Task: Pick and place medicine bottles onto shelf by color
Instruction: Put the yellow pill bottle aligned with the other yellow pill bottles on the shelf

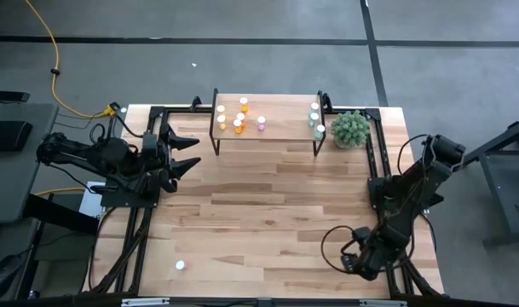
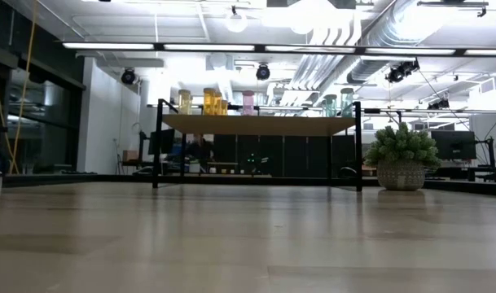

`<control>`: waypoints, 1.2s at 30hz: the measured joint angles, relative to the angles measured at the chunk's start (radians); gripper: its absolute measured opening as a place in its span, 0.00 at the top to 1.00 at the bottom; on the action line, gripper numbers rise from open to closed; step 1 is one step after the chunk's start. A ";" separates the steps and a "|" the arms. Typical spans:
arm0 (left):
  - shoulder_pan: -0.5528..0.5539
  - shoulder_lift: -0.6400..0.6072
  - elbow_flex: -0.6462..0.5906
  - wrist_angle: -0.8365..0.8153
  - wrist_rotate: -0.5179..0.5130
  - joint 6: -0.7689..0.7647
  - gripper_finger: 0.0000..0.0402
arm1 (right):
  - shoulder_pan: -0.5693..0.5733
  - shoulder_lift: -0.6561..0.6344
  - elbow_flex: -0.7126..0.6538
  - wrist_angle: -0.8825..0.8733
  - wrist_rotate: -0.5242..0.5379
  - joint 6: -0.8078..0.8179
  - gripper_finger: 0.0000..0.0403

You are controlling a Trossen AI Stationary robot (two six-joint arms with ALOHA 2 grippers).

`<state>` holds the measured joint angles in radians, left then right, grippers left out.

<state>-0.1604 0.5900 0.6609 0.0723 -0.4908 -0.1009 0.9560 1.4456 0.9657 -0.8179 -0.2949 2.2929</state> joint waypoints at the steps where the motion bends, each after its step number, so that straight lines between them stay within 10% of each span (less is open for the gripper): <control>1: 0.000 0.000 0.000 0.000 0.000 0.000 0.33 | 0.001 0.000 0.000 -0.014 -0.001 -0.001 0.32; 36: 0.001 0.001 0.000 0.001 -0.053 -0.001 0.33 | 0.016 0.201 0.001 0.013 -0.076 -0.050 0.48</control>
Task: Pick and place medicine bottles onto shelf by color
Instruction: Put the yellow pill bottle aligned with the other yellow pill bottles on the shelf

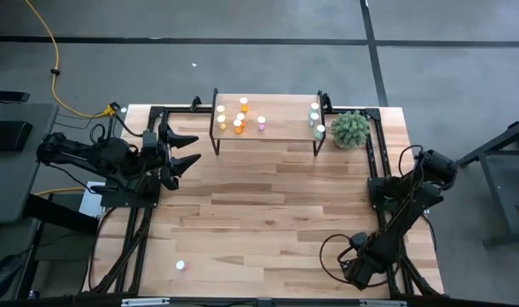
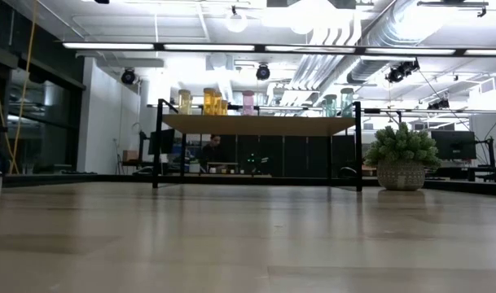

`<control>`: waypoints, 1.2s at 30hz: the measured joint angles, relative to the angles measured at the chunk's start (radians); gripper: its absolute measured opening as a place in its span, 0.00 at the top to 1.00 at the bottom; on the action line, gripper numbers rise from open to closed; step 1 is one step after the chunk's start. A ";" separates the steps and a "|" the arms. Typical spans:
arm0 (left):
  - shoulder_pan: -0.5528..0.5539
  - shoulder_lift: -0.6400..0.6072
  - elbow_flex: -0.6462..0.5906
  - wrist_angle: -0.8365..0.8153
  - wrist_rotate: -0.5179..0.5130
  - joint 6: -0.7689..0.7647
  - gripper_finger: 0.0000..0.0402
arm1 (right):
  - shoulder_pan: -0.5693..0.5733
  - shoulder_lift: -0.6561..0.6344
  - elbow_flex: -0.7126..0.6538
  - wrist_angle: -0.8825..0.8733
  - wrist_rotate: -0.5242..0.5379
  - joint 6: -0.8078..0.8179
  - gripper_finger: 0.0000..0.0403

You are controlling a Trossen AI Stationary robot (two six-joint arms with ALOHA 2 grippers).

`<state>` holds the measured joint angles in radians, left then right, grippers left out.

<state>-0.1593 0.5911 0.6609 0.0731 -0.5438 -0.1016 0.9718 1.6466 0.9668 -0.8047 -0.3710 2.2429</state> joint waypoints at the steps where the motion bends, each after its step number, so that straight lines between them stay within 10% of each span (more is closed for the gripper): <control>1: 0.000 0.000 0.000 0.000 0.000 0.000 0.33 | 0.000 0.000 0.000 -0.003 0.000 0.000 0.48; 27: 0.000 0.007 0.000 -0.001 -0.016 -0.034 0.33 | 0.000 -0.036 0.000 0.055 -0.015 -0.053 0.75; 36: 0.000 0.031 0.001 -0.001 -0.017 -0.063 0.33 | -0.036 -0.245 0.000 0.233 0.397 -0.184 0.75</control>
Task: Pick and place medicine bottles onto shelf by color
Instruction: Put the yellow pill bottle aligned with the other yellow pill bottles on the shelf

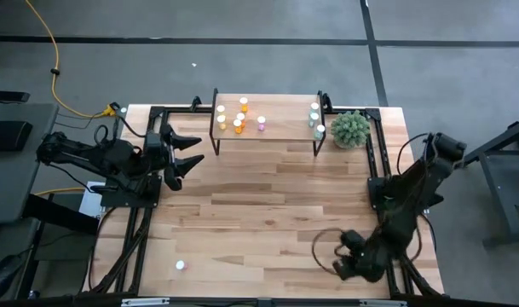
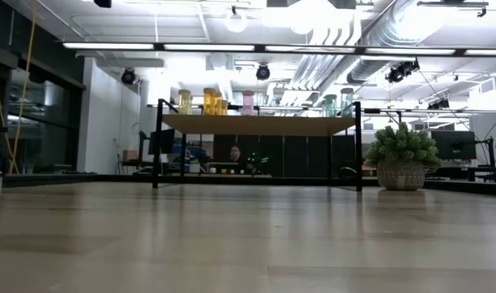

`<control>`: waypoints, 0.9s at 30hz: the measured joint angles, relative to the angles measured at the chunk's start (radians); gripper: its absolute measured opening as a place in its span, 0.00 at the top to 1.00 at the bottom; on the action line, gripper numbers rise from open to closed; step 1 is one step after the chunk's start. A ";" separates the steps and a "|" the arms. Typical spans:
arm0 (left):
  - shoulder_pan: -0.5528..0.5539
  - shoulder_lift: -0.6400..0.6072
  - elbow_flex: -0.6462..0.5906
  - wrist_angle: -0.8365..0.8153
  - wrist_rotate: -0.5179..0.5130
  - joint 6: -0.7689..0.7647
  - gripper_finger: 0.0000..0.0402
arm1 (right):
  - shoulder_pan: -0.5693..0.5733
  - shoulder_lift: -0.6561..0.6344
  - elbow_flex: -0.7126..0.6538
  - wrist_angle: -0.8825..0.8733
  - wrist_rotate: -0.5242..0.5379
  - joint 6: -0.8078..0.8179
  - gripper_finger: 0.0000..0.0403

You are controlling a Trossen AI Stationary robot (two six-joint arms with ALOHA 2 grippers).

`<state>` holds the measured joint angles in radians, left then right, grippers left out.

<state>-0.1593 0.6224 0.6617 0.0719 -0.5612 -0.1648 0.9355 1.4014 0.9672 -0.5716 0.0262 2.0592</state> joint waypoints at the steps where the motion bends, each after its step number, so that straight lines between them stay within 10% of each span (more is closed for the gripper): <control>1: 0.000 0.001 0.000 -0.001 0.004 -0.019 0.33 | -0.022 -0.025 0.000 0.030 0.062 -0.043 0.75; 6: -0.001 0.011 0.000 0.000 0.026 -0.042 0.33 | -0.229 -0.115 0.001 0.119 0.185 -0.347 0.75; 13: -0.001 0.026 0.025 -0.018 0.060 -0.053 0.33 | -0.580 -0.100 0.016 0.306 0.016 -0.814 0.75; 27: 0.031 0.350 0.289 -0.463 0.297 -0.019 0.33 | -0.850 0.166 0.468 -0.053 -0.057 -1.504 0.75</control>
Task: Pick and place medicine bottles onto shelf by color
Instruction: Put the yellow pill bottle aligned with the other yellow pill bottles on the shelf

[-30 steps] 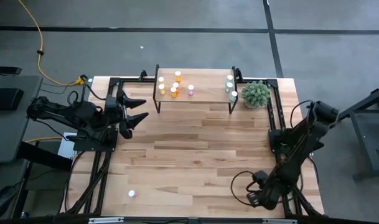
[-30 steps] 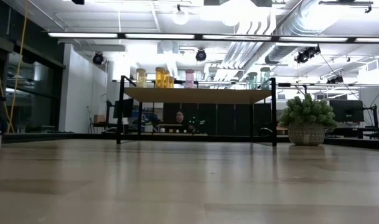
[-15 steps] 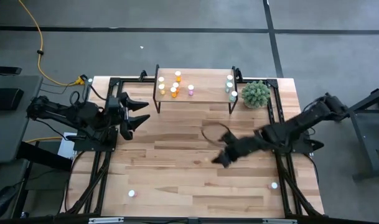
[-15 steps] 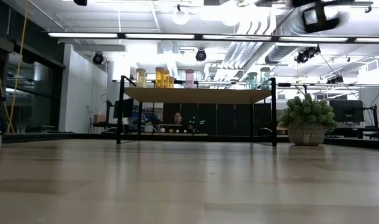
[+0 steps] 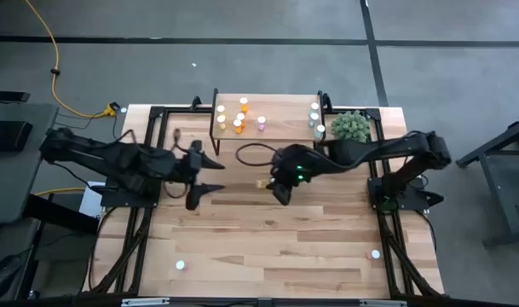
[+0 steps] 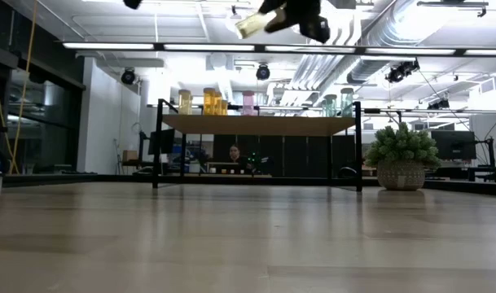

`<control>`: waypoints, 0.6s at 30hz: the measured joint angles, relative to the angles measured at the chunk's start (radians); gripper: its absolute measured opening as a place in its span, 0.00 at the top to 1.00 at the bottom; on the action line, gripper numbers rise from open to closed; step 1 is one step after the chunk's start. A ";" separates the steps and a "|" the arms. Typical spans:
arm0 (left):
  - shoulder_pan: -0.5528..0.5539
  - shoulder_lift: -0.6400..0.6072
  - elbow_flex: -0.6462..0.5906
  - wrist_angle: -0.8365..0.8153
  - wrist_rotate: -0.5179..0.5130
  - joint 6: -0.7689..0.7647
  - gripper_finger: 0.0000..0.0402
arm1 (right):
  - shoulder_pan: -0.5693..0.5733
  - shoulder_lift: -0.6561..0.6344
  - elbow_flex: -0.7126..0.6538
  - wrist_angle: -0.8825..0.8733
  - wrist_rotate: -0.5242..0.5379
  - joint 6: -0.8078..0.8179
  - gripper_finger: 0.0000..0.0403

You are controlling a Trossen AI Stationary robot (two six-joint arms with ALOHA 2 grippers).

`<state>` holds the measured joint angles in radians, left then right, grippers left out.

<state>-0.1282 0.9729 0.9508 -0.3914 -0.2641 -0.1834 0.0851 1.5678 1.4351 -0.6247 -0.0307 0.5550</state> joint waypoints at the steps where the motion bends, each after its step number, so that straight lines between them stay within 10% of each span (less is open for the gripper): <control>1: 0.004 0.024 0.008 0.000 0.021 0.001 0.33 | -0.005 0.024 0.028 -0.021 0.000 -0.030 0.75; 18: 0.024 0.267 0.028 0.106 -0.018 0.047 0.33 | -0.013 0.207 0.238 -0.060 -0.012 -0.287 0.75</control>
<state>-0.1043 1.2399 0.9791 -0.2850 -0.2824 -0.1366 0.0719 1.7748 1.6735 -0.6848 -0.0423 0.2681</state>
